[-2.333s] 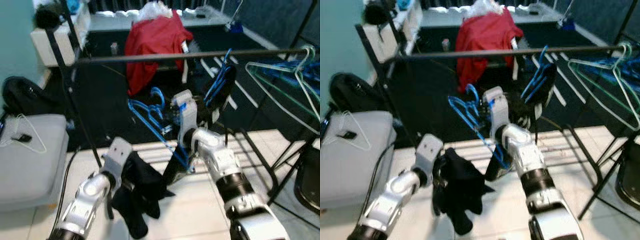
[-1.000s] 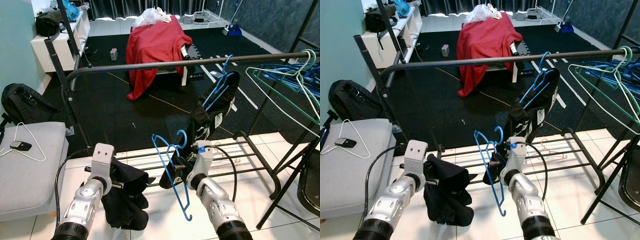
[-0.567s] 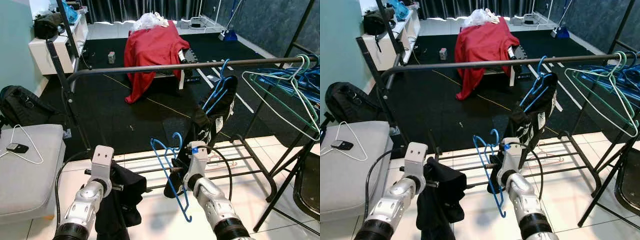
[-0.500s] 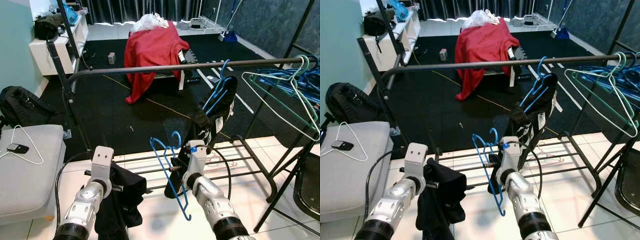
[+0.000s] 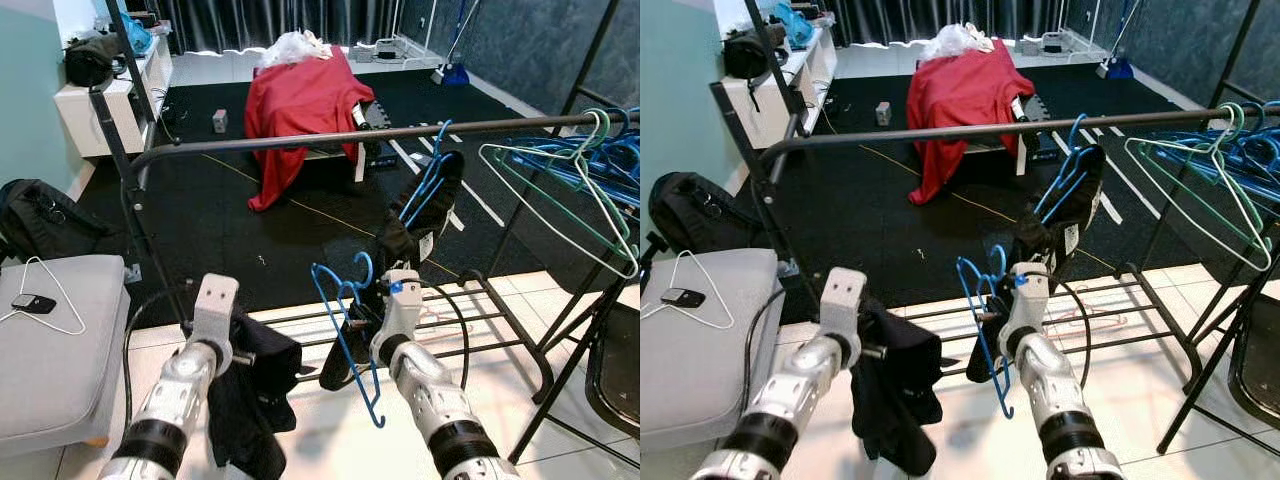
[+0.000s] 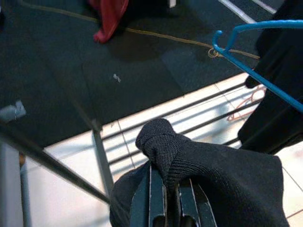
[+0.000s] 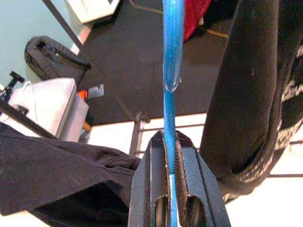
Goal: Hang hanger
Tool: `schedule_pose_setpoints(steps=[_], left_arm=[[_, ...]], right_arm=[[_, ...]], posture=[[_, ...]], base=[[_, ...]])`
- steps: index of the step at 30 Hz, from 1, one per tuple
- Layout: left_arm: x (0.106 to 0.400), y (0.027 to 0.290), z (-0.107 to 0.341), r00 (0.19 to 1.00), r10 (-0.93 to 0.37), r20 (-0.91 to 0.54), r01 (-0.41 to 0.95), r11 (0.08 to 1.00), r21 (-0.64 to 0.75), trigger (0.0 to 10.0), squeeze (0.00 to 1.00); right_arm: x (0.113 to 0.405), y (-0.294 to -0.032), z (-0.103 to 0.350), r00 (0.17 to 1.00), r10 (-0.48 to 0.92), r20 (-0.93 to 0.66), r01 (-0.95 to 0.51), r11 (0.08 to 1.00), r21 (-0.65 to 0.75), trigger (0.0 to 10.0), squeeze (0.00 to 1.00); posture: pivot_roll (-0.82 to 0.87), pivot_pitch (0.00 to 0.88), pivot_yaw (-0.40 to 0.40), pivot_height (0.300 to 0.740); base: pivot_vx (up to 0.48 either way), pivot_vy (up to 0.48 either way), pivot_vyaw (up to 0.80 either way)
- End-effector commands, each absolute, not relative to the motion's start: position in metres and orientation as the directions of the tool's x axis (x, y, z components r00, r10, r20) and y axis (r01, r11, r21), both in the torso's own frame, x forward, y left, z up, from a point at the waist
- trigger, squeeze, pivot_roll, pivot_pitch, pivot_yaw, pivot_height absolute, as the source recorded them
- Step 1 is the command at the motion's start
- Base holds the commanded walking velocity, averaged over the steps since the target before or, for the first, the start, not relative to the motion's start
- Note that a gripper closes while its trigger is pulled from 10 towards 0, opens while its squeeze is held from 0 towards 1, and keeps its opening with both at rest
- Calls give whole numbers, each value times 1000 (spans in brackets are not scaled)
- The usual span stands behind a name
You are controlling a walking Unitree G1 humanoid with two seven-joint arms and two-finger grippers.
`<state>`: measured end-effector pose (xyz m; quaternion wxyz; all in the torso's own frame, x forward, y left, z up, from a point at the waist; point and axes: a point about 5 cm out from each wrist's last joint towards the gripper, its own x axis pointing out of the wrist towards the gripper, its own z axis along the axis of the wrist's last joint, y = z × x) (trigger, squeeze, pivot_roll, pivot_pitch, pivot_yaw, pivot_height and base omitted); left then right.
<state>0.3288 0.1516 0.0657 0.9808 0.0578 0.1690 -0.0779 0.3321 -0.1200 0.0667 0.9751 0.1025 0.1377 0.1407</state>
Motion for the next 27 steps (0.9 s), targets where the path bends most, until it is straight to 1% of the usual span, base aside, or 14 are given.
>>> schedule_pose_setpoints(steps=[1,4,8,9,11,14,16,18,22,25,27], left_arm=[[327,153,62,928,-132,-347,175,980,95,10000,0],[322,151,54,917,-144,-373,187,979,80,10000,0],[322,150,52,911,-148,-384,196,977,89,10000,0],[323,146,54,912,-159,-379,208,974,92,10000,0],[324,146,58,918,-159,-364,205,975,91,10000,0],[325,151,57,916,-143,-375,175,983,51,10000,0],[322,151,49,884,-190,-428,260,959,113,10000,0],[322,149,48,871,-218,-440,307,941,141,10000,0],[327,147,57,886,-228,-404,299,946,124,10000,0],[330,150,58,896,-203,-396,267,957,113,10000,0],[330,152,56,897,-188,-401,251,962,110,10000,0]], right_arm=[[328,-122,59,920,289,-265,-226,943,244,10000,0],[325,-121,59,925,278,-258,-211,943,257,10000,0],[323,-122,59,927,276,-254,-210,943,259,10000,0],[321,-125,58,927,274,-256,-206,942,265,10000,0],[318,-127,52,921,276,-275,-203,942,266,10000,0],[316,-127,47,913,283,-293,-222,949,224,10000,0],[323,-122,53,917,288,-277,-231,947,221,10000,0],[328,-120,60,922,293,-254,-240,945,221,10000,0],[331,-122,65,929,283,-237,-227,944,239,10000,0],[329,-125,61,931,266,-252,-208,950,235,10000,0],[325,-123,58,929,266,-259,-204,948,243,10000,0]], posture=[[-93,0,27,740],[-124,9,32,740],[-123,8,38,740],[-74,0,12,740],[-71,0,9,740],[-76,0,9,740],[-92,0,19,740],[-91,0,18,740],[-84,0,25,740],[-86,0,20,740],[-101,0,32,740]], base=[[0,0,0],[0,0,0],[0,0,0],[0,0,0],[0,0,0],[0,0,0],[0,0,0],[0,0,0],[0,0,0],[0,0,0],[0,0,0]])
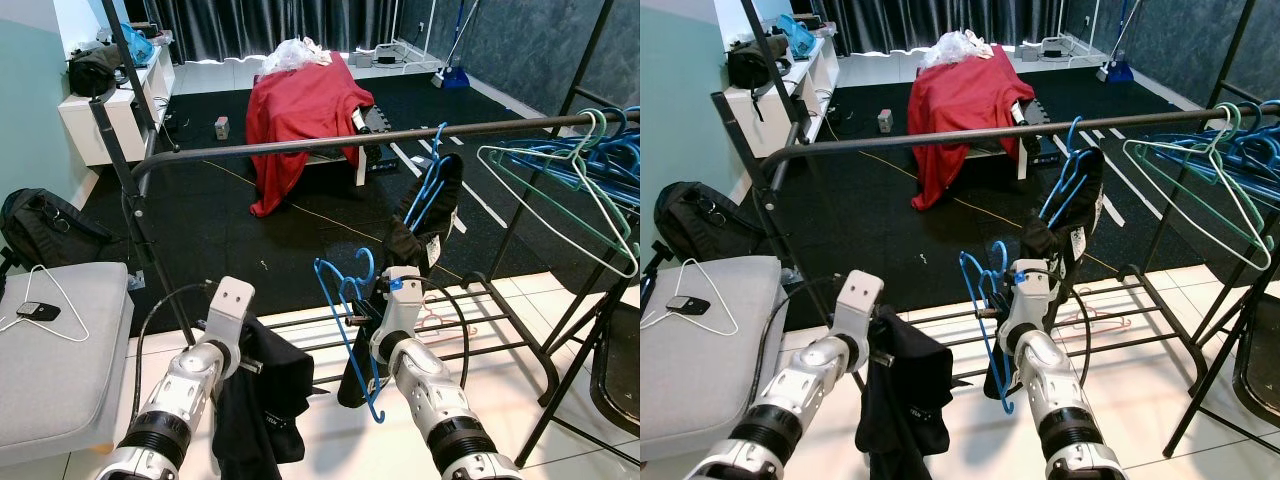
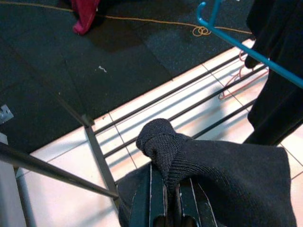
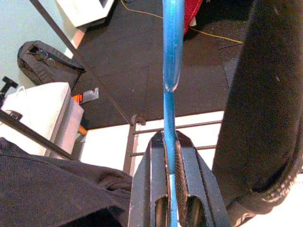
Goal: Hang hanger
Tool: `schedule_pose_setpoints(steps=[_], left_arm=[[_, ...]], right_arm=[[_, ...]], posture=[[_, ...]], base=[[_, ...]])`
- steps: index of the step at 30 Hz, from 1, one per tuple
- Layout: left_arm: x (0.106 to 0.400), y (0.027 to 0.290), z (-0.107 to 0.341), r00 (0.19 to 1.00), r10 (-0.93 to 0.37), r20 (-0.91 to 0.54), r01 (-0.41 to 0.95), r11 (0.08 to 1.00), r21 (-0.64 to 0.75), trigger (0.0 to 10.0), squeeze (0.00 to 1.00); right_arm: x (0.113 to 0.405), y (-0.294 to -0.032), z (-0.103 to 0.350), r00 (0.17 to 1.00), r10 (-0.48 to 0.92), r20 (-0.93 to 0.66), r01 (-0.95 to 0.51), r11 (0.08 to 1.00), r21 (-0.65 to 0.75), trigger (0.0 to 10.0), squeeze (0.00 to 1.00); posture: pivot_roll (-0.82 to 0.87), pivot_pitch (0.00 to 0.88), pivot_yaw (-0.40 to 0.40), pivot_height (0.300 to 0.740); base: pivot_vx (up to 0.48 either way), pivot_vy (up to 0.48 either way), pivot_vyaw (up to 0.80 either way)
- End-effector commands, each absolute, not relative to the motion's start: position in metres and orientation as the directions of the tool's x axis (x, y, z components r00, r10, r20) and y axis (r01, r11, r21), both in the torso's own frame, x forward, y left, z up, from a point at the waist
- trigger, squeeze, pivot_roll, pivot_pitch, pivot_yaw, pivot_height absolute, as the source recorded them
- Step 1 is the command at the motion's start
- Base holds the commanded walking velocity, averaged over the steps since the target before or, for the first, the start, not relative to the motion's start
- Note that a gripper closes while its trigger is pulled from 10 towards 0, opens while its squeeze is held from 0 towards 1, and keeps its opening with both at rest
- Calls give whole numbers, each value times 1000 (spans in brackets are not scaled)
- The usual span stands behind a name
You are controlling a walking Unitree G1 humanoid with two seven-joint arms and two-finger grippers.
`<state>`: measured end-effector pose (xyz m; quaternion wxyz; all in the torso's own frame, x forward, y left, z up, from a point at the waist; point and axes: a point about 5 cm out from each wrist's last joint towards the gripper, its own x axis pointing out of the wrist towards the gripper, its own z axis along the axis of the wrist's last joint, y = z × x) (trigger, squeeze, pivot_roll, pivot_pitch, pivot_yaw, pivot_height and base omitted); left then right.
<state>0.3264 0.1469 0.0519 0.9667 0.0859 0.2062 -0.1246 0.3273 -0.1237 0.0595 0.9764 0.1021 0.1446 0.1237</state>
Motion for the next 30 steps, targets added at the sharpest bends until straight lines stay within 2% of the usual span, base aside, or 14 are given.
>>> schedule_pose_setpoints(steps=[1,7,12,24,30], left_arm=[[330,152,56,897,-188,-401,251,962,110,10000,0],[328,141,52,883,-226,-412,292,951,105,10000,0],[325,138,53,890,-223,-399,282,955,95,10000,0],[321,148,51,906,-184,-382,238,966,99,10000,0],[325,151,58,932,-152,-329,186,980,75,10000,0]], right_arm=[[325,-123,58,929,266,-259,-204,948,243,10000,0],[325,-130,58,938,236,-253,-174,954,243,10000,0],[323,-119,58,923,290,-254,-224,939,260,10000,0],[330,-106,66,920,323,-221,-267,931,250,10000,0],[329,-112,69,936,301,-182,-249,932,264,10000,0]], posture=[[-101,0,32,740],[-111,0,44,740],[-82,0,3,740],[-85,0,4,740],[-76,0,3,740]], base=[[0,0,0],[0,0,0],[0,0,0],[0,0,0],[0,0,0]])
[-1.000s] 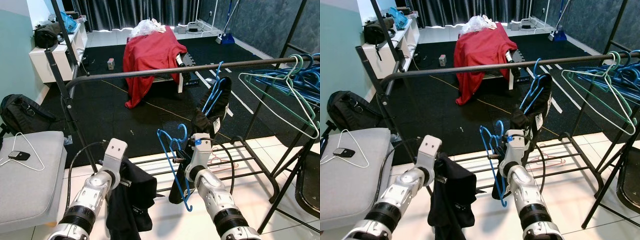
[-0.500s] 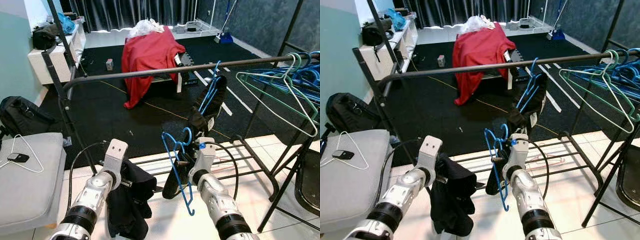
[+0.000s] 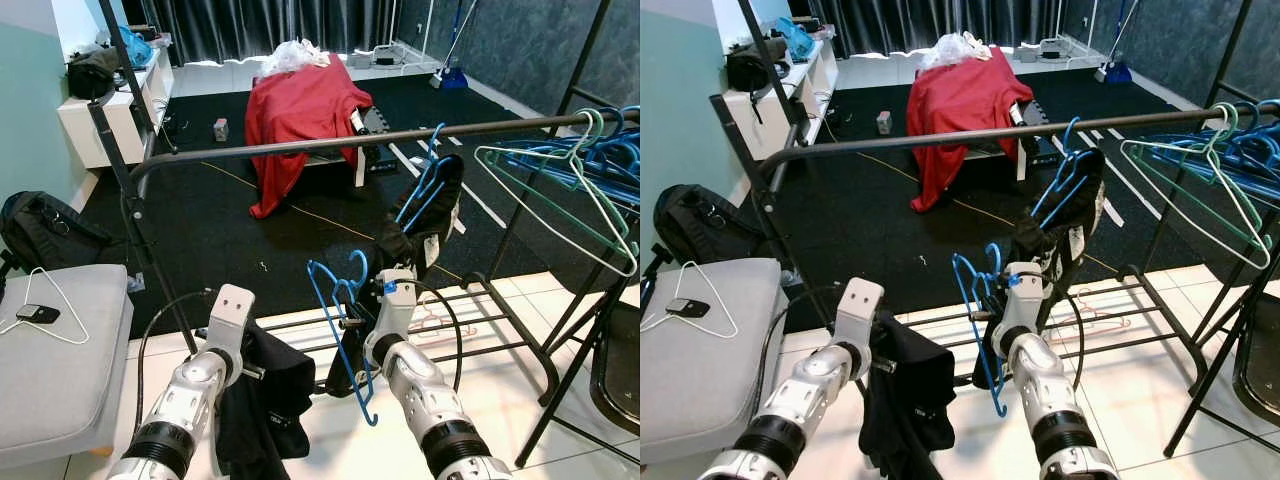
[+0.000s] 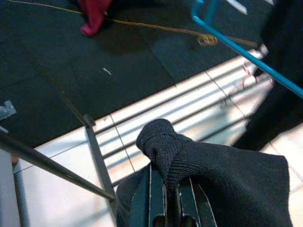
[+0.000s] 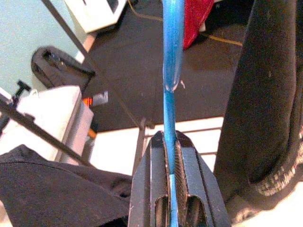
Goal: Hang hanger
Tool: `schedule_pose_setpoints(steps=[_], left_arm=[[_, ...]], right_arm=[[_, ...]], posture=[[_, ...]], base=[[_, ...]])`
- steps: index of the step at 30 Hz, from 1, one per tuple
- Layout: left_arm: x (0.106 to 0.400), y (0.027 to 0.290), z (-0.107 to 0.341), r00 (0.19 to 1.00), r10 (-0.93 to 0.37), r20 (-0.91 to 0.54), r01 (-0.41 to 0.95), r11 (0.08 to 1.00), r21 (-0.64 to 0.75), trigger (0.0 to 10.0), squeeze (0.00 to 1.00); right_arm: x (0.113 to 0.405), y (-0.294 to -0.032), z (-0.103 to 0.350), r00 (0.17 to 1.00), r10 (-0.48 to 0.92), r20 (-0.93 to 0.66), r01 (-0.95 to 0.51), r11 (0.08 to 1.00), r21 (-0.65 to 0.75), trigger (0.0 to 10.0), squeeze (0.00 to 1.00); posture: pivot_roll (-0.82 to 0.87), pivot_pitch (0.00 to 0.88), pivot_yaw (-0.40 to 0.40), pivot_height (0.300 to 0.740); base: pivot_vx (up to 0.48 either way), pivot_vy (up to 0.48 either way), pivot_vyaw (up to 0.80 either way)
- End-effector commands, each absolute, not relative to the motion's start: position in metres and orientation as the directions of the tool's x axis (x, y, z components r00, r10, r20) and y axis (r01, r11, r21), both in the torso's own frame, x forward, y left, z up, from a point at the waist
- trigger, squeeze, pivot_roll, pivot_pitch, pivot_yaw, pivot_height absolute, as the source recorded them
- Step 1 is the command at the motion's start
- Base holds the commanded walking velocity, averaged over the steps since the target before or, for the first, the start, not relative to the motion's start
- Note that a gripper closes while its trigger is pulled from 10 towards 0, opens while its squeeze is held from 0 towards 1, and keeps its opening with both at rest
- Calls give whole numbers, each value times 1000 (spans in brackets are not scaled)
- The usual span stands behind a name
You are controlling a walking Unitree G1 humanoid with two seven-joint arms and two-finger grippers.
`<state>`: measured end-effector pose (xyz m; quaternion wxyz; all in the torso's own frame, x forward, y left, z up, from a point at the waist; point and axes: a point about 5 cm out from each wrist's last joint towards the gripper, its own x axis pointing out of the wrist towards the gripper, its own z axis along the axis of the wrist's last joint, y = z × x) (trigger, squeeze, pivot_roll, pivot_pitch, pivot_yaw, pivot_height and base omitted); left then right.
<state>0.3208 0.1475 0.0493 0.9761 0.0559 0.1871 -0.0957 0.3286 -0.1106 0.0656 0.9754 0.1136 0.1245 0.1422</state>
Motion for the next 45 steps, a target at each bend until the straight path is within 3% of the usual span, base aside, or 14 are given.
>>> schedule_pose_setpoints(steps=[1,31,36,45], left_arm=[[326,151,60,935,-152,-320,182,981,67,10000,0],[320,148,56,925,-168,-341,208,974,85,10000,0],[320,149,56,926,-165,-340,208,974,95,10000,0],[320,146,55,924,-171,-344,215,972,95,10000,0]], right_arm=[[328,-114,68,938,295,-183,-242,933,266,10000,0],[327,-120,62,933,279,-227,-223,944,244,10000,0],[321,-113,49,881,346,-323,-290,934,211,10000,0],[317,-109,47,864,378,-333,-351,926,140,10000,0]], posture=[[-76,0,3,740],[-73,10,-9,740],[-76,14,-6,740],[-85,20,1,740]], base=[[0,0,0],[0,0,0],[0,0,0],[0,0,0]])
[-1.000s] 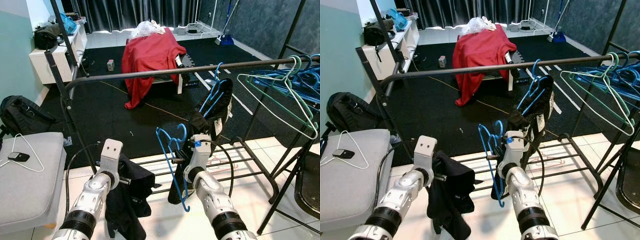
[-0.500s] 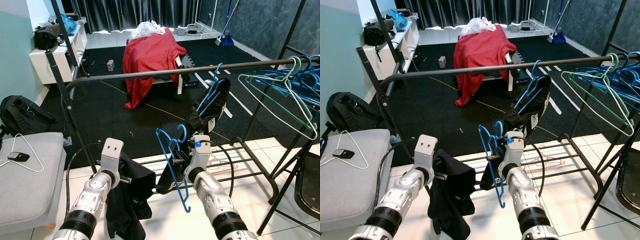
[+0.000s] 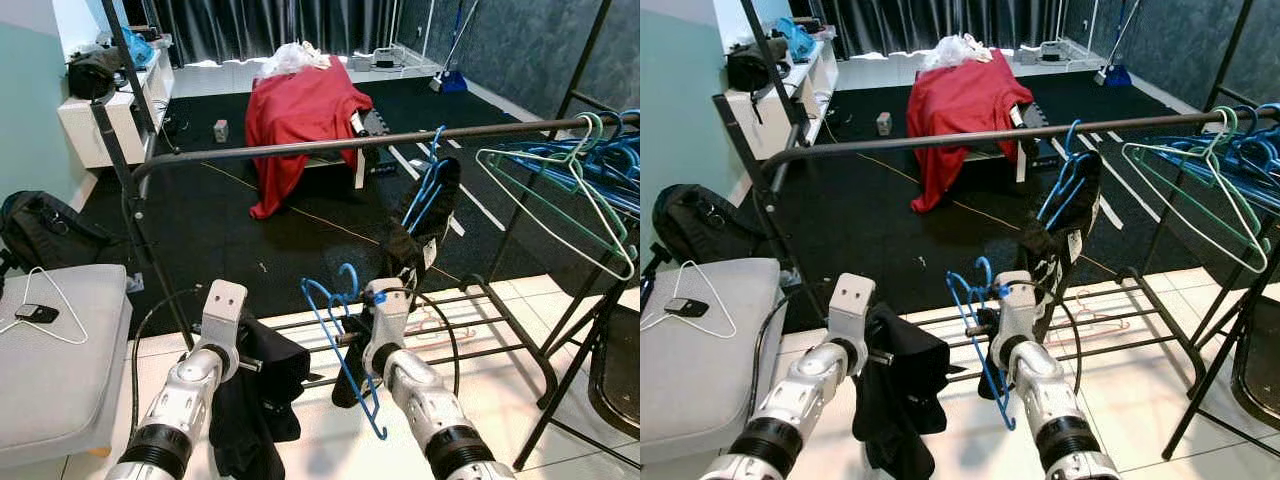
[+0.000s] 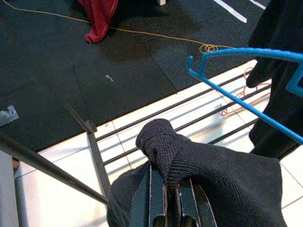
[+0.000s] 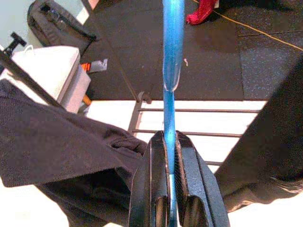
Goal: Hang hanger
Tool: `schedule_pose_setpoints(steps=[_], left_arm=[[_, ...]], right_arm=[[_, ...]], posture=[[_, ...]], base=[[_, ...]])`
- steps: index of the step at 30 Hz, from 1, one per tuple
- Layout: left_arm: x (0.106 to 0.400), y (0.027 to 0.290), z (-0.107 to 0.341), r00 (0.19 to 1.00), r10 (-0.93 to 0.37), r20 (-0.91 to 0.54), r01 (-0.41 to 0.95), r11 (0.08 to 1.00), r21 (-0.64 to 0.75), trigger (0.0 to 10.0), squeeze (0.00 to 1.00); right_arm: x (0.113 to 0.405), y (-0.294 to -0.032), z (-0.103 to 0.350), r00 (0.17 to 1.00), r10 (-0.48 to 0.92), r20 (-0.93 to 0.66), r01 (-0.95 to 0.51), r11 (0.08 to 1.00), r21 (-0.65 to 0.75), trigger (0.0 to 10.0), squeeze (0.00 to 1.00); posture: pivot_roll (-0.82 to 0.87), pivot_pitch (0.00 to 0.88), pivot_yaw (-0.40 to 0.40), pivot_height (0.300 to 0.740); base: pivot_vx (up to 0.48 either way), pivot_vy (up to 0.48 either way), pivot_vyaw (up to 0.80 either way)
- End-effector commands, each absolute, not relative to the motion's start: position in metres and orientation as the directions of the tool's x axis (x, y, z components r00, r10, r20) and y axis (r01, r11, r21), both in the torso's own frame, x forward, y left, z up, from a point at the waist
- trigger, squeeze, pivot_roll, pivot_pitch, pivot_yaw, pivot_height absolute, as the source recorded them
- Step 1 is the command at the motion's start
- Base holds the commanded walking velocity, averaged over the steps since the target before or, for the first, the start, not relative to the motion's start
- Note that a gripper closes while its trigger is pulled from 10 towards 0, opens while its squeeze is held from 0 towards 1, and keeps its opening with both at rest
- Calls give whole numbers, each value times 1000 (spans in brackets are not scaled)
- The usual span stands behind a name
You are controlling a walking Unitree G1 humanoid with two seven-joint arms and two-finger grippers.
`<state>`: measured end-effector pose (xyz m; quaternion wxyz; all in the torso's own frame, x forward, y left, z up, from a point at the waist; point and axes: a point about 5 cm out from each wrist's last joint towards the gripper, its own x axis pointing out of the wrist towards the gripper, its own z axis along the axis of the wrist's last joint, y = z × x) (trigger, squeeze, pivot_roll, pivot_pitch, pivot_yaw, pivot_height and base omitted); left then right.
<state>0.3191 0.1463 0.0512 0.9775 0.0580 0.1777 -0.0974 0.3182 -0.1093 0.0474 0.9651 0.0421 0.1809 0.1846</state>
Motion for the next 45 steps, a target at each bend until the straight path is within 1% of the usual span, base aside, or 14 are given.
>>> schedule_pose_setpoints(steps=[1,8,18,34,35,36,37,38,39,40,42,43,44,45], left_arm=[[320,145,55,923,-173,-344,217,972,94,10000,0],[320,142,55,920,-185,-346,230,968,94,10000,0],[317,145,53,921,-173,-348,220,971,97,10000,0],[315,144,51,916,-181,-357,229,969,96,10000,0],[320,150,56,922,-166,-349,214,971,104,10000,0],[322,152,59,925,-161,-344,209,972,105,10000,0],[325,153,62,927,-162,-338,210,971,112,10000,0],[327,153,63,927,-165,-336,215,970,117,10000,0],[327,153,63,927,-165,-336,215,970,117,10000,0],[327,153,63,927,-169,-335,221,968,120,10000,0],[325,153,60,922,-176,-344,231,965,126,10000,0],[322,152,57,919,-176,-352,233,964,125,10000,0],[322,152,57,919,-176,-352,233,964,125,10000,0],[321,152,56,919,-177,-353,233,965,123,10000,0]], right_arm=[[317,-109,47,863,378,-334,-352,926,138,10000,0],[315,-111,47,858,388,-338,-361,922,141,10000,0],[317,-108,47,846,406,-346,-381,914,141,10000,0],[314,-106,47,840,419,-345,-392,908,149,10000,0],[315,-99,55,827,480,-292,-441,876,194,10000,0],[316,-96,59,822,505,-265,-462,862,208,10000,0],[319,-92,71,825,532,-190,-492,842,223,10000,0],[322,-89,81,827,549,-123,-512,825,240,10000,0],[322,-89,81,827,549,-123,-512,825,240,10000,0],[325,-86,90,825,560,-74,-527,811,255,10000,0],[329,-77,100,795,603,-65,-574,783,239,10000,0],[332,-74,100,790,605,-96,-588,793,159,10000,0],[332,-74,100,790,605,-96,-588,793,159,10000,0],[331,-68,110,773,633,-28,-621,766,168,10000,0]], posture=[[-85,20,1,740],[-81,19,0,740],[-76,23,-12,740],[-67,22,-7,740],[-60,34,0,740],[-60,34,0,740],[-55,33,0,740],[-55,33,0,740],[-55,33,0,740],[-61,34,1,740],[-63,22,4,740],[-63,22,4,740],[-63,22,4,740],[-63,22,4,740]], base=[[0,0,0],[0,0,0],[0,0,0],[0,0,0],[0,0,0],[0,0,0],[0,0,0],[0,0,0],[0,0,0],[0,0,0],[0,0,0],[0,0,0],[0,0,0],[0,0,0]])
